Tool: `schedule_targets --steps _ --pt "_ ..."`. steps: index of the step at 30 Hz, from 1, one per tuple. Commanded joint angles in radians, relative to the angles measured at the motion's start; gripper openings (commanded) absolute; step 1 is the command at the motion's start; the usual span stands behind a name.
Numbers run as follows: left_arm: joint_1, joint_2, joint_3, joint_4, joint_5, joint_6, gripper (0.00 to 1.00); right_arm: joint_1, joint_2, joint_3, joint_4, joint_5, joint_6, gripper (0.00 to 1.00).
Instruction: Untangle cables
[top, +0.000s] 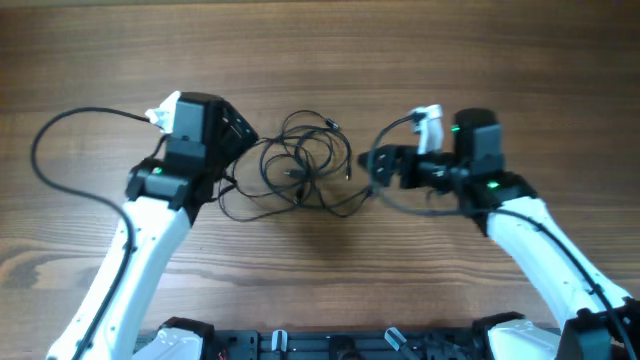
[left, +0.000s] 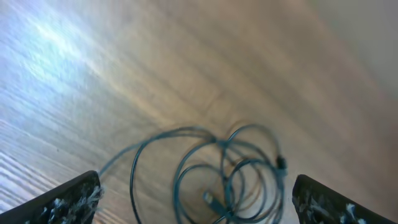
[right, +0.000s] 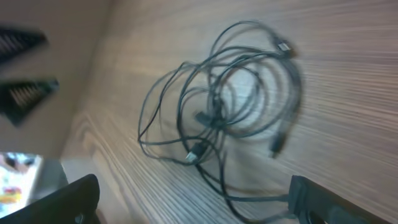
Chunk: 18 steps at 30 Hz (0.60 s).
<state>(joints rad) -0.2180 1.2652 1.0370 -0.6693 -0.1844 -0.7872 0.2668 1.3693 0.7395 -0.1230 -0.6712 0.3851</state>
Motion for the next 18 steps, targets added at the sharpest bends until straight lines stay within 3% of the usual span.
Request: schedule_targets --steps 1,5,13,18 --pt "0.049 -0.066 0.024 -0.003 -0.024 -0.001 1.00 0.132 0.002 0.005 0.046 0.179 -0.087 1.00" --pt "0.125 -0.095 0.024 -0.042 0.015 -0.112 1.00 0.260 0.005 0.013 0.079 0.298 -0.120 1.00" --pt "0.161 -0.092 0.024 -0.092 0.064 -0.111 1.00 0.410 0.136 0.211 -0.058 0.356 -0.390 1.00" --pt "0.161 -0.092 0.024 -0.143 0.064 -0.111 1.00 0.453 0.327 0.342 -0.086 0.350 -0.450 1.00"
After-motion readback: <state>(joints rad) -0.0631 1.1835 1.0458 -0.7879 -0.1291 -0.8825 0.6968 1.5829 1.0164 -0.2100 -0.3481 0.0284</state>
